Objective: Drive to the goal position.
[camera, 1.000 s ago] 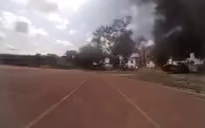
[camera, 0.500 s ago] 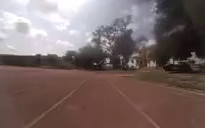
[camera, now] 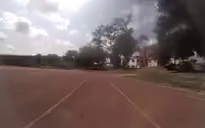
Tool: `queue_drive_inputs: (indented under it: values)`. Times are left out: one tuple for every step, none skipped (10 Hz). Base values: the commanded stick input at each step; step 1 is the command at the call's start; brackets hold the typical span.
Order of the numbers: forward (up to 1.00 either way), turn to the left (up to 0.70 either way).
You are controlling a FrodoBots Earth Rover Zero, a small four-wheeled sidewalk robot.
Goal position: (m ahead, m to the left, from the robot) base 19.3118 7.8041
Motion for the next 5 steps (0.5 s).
queue_drive_inputs:
  values:
    - [0.7,0.0]
    - [0.7,0.0]
    - [0.7,0.0]
    - [0.7,0.0]
    - [0.7,0.0]
